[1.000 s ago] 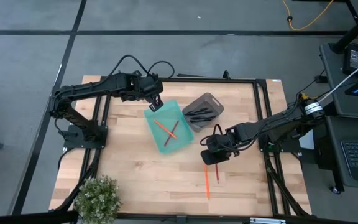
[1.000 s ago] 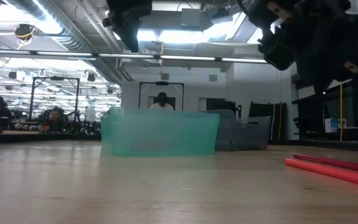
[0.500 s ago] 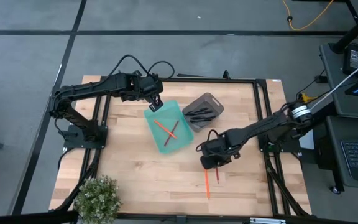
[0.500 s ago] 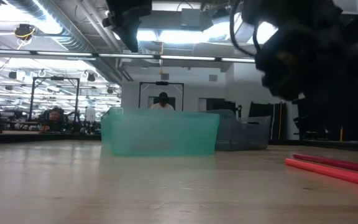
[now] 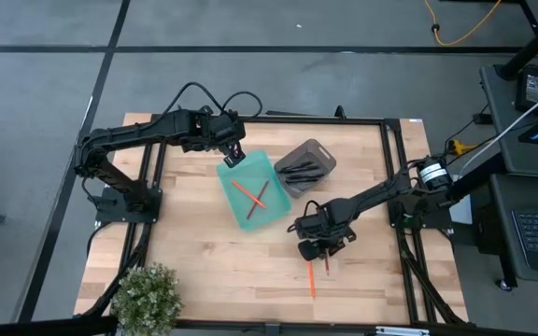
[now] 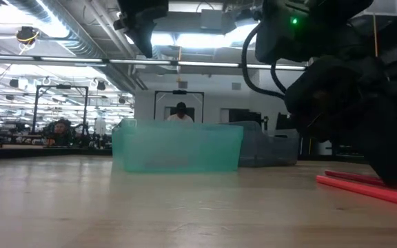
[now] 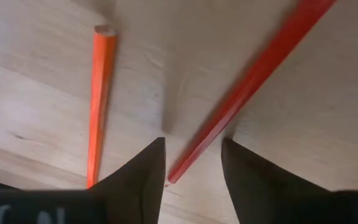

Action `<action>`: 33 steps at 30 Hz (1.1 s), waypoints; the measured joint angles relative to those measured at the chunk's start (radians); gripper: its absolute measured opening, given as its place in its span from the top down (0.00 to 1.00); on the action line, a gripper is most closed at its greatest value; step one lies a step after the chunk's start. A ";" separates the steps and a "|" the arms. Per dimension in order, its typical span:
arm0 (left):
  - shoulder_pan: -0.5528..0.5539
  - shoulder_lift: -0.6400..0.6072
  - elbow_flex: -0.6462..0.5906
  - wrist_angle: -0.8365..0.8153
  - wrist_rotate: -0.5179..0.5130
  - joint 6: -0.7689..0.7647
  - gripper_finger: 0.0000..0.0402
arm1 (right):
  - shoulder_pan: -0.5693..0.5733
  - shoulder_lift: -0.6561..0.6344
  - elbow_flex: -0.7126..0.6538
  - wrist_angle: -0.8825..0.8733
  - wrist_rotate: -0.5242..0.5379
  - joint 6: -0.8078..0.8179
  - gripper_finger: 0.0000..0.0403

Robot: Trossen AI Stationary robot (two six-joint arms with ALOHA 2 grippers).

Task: Sort pens & pencils
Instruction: Put the red pencil into the light blue bin

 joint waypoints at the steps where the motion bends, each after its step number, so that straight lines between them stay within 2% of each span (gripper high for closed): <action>1: 0.000 0.000 0.000 0.000 0.000 0.000 0.99 | 0.000 0.000 0.000 0.003 0.002 -0.001 0.61; 7: 0.000 0.000 0.000 0.000 0.000 0.001 0.99 | 0.002 0.001 -0.001 -0.001 0.030 0.018 0.61; 13: -0.003 0.000 0.000 -0.002 0.000 0.001 0.96 | 0.003 0.002 -0.001 -0.009 0.067 0.041 0.62; 24: -0.043 0.000 0.000 -0.004 0.000 0.002 0.89 | 0.014 0.000 -0.002 -0.024 0.120 0.048 0.75; 33: -0.070 0.000 0.000 -0.004 -0.001 0.018 0.88 | 0.057 -0.005 -0.001 -0.030 0.222 0.098 0.81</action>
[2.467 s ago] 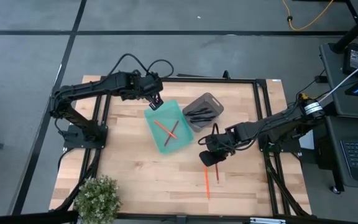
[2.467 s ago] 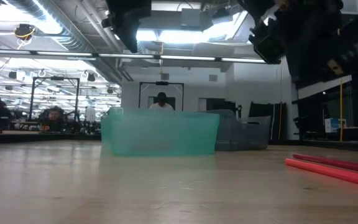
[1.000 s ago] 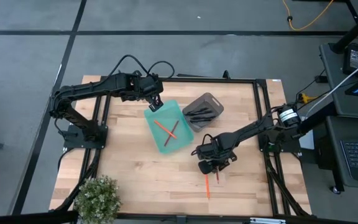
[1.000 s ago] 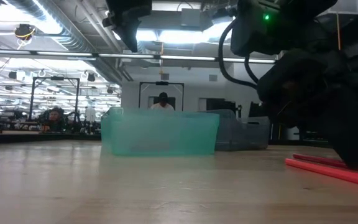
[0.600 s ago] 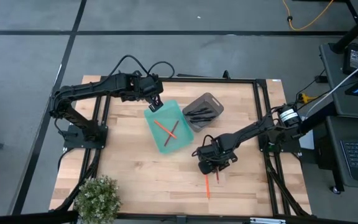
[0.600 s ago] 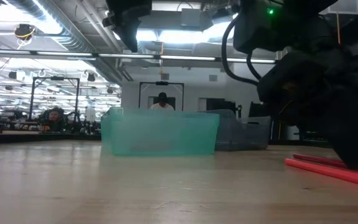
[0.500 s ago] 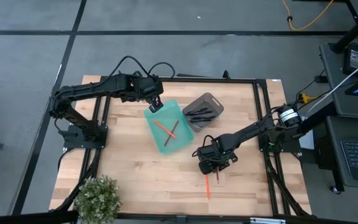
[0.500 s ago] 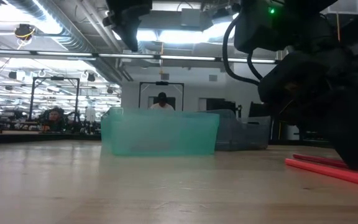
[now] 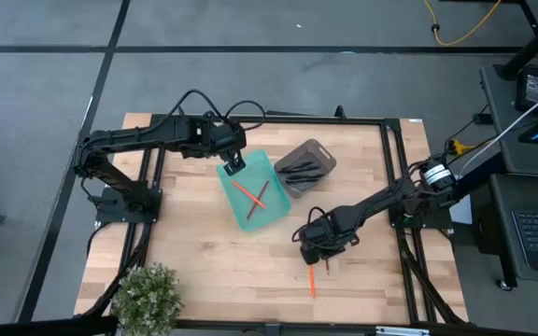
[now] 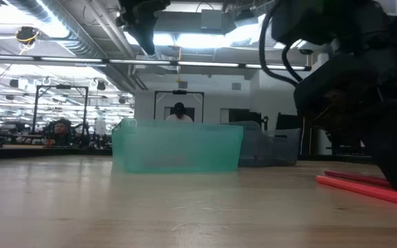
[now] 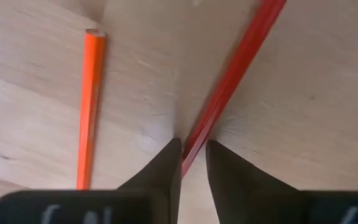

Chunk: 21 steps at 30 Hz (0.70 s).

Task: Sort pens & pencils
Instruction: Put the red pencil into the light blue bin

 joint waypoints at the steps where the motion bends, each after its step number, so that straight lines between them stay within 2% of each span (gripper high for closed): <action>1: -0.001 0.000 0.000 0.000 0.000 0.000 0.88 | 0.006 -0.001 0.001 0.000 0.015 0.005 0.82; 16: 0.000 0.000 0.000 0.000 0.000 -0.001 0.96 | 0.089 -0.006 0.005 -0.001 0.198 0.114 0.87; 21: 0.000 0.000 0.000 0.000 0.000 -0.001 0.98 | 0.103 -0.006 0.005 -0.001 0.227 0.130 0.89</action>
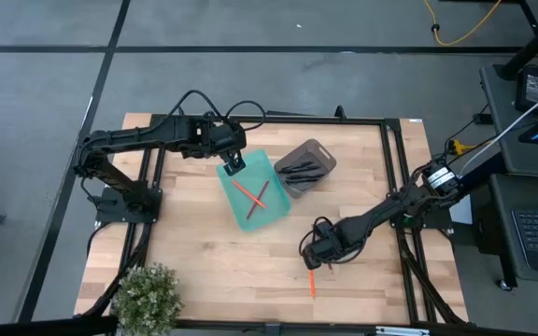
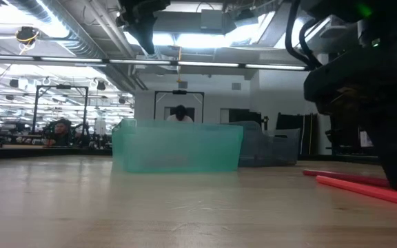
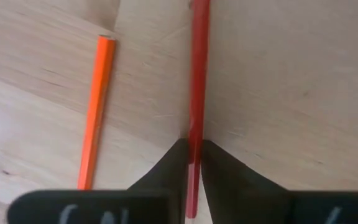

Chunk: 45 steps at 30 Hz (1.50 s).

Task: Sort pens & pencils
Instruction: Put the red pencil into the light blue bin

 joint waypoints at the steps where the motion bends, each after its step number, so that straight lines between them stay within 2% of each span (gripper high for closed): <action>1: 0.000 0.000 0.000 0.000 0.000 0.000 0.99 | 0.001 0.000 0.000 0.000 0.004 0.000 0.89; 7: 0.000 0.000 0.000 0.000 0.000 0.000 1.00 | 0.002 0.000 0.010 -0.012 0.020 -0.004 0.92; 15: 0.000 0.000 0.000 0.000 0.000 0.000 0.95 | 0.002 0.009 0.043 -0.056 0.029 -0.008 0.93; 29: 0.001 0.000 0.000 -0.030 -0.006 0.002 0.89 | -0.006 0.026 0.137 -0.156 0.127 -0.059 0.93; 32: 0.001 0.000 0.000 -0.044 -0.023 0.002 0.89 | -0.011 0.026 0.170 -0.202 0.146 -0.065 0.93; 36: 0.001 0.000 0.000 -0.060 -0.055 0.003 0.91 | -0.005 0.025 0.200 -0.239 0.118 -0.075 0.93; 45: 0.001 0.000 0.000 -0.126 -0.117 0.002 0.96 | -0.004 0.024 0.265 -0.246 0.099 -0.083 0.93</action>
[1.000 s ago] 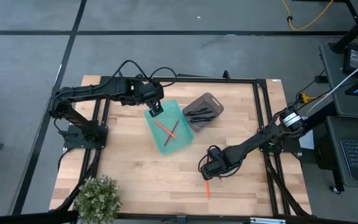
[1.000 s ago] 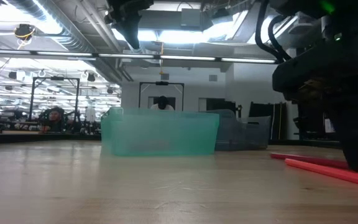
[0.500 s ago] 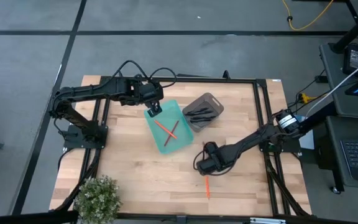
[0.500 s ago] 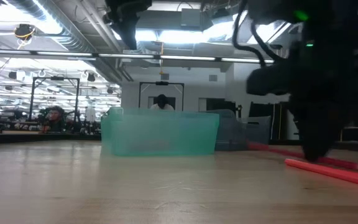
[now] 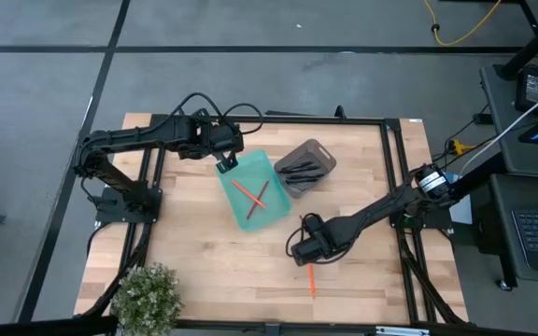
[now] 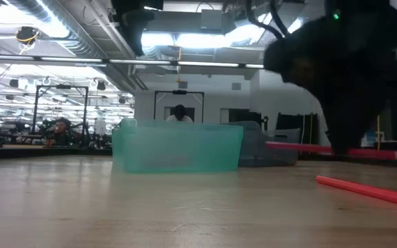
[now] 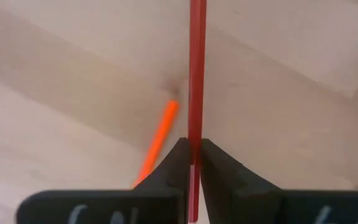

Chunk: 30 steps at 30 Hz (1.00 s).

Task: Sort pens & pencils
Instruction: Put the red pencil into the light blue bin

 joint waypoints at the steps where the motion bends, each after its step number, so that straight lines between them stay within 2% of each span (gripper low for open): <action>1: 0.000 0.000 0.000 0.000 -0.001 0.000 0.97 | 0.000 0.000 0.013 0.000 -0.003 0.000 0.93; 9: 0.000 0.000 0.000 -0.025 -0.078 0.000 1.00 | 0.004 -0.003 0.161 -0.016 -0.049 -0.015 0.93; 15: 0.000 0.000 0.000 -0.026 -0.095 0.000 0.96 | -0.026 -0.004 0.285 -0.042 -0.036 -0.091 0.93; 23: 0.000 0.000 0.000 -0.030 -0.096 0.001 0.91 | -0.191 0.026 0.366 0.001 -0.042 -0.349 0.93; 30: 0.002 -0.001 0.000 -0.055 -0.099 0.026 0.88 | -0.359 0.103 0.432 0.035 -0.148 -0.579 0.93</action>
